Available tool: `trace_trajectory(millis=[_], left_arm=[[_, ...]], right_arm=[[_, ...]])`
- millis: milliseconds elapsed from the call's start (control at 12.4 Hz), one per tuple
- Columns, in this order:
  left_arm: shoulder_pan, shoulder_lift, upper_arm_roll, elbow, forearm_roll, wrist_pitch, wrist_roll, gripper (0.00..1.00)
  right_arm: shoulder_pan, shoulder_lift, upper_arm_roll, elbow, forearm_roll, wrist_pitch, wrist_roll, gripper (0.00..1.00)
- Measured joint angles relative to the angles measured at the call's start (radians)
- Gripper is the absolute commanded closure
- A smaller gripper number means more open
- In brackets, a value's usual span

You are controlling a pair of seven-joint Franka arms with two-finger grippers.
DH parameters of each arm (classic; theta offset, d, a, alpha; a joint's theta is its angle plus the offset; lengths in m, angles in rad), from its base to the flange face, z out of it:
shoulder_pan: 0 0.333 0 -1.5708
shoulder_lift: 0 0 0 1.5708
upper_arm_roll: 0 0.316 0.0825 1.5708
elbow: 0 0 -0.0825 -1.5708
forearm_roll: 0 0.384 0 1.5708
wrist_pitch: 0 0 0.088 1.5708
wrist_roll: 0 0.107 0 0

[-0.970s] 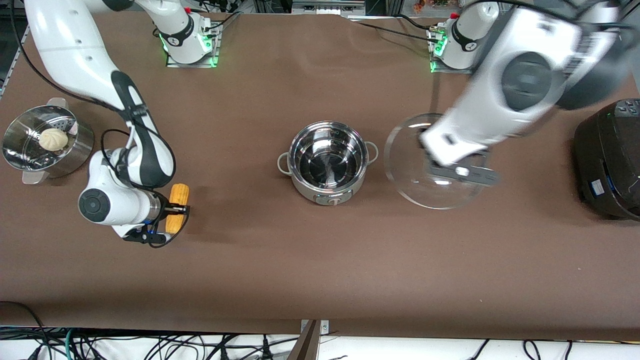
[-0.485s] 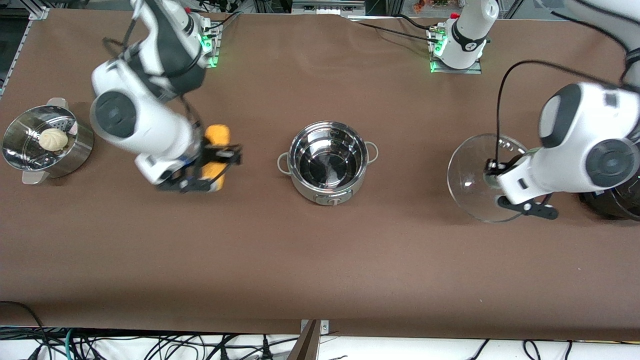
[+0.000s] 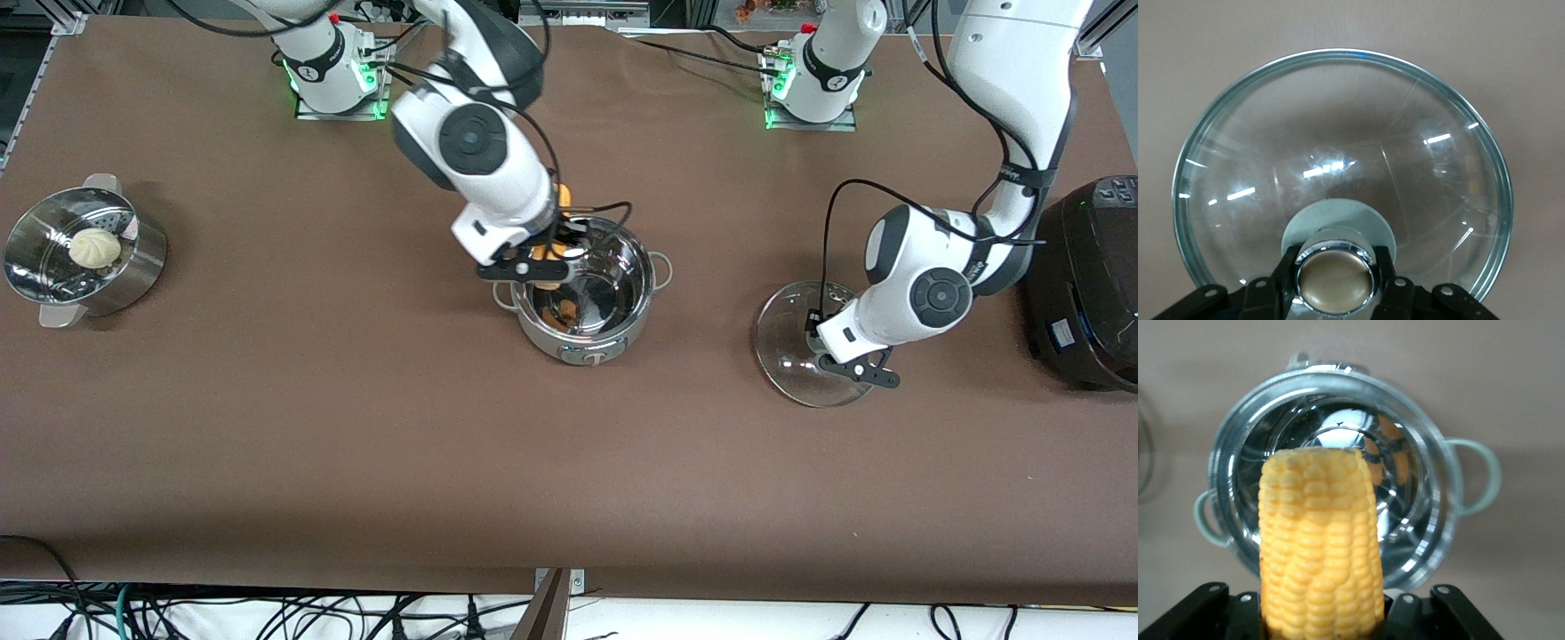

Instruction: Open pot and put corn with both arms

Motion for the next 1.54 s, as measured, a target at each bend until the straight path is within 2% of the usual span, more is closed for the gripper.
trace_trajectory(millis=[242,323,566,727,808,970,1212,1535], left_arm=[[0.005,-0.060,-0.005,0.017,0.000,-0.030,0.000,0.00],[0.004,-0.113,-0.011,0.036,0.000,-0.088,-0.001,0.00],[0.003,-0.317,-0.035,0.158,-0.021,-0.401,-0.001,0.00],[0.002,-0.420,-0.045,0.222,-0.047,-0.505,-0.001,0.00],[0.003,-0.443,-0.046,0.242,-0.076,-0.515,-0.003,0.00],[0.018,-0.425,-0.038,0.301,-0.120,-0.556,-0.007,0.00],[0.036,-0.366,-0.034,0.365,-0.123,-0.580,-0.009,0.00],[0.037,-0.371,-0.034,0.393,-0.123,-0.606,-0.052,0.00]], right_arm=[[0.029,0.123,-0.008,0.012,-0.042,0.092,0.013,1.00],[0.031,0.148,-0.011,0.017,-0.045,0.109,0.013,1.00],[0.032,0.178,-0.014,0.029,-0.057,0.123,0.013,1.00],[0.035,0.183,-0.014,0.029,-0.060,0.131,0.013,1.00],[0.038,0.187,-0.014,0.029,-0.060,0.134,0.013,0.77],[0.046,0.192,-0.016,0.029,-0.061,0.137,0.013,0.00],[0.065,0.195,-0.032,0.029,-0.096,0.139,0.013,0.00],[0.075,0.196,-0.036,0.037,-0.109,0.141,0.013,0.00]])
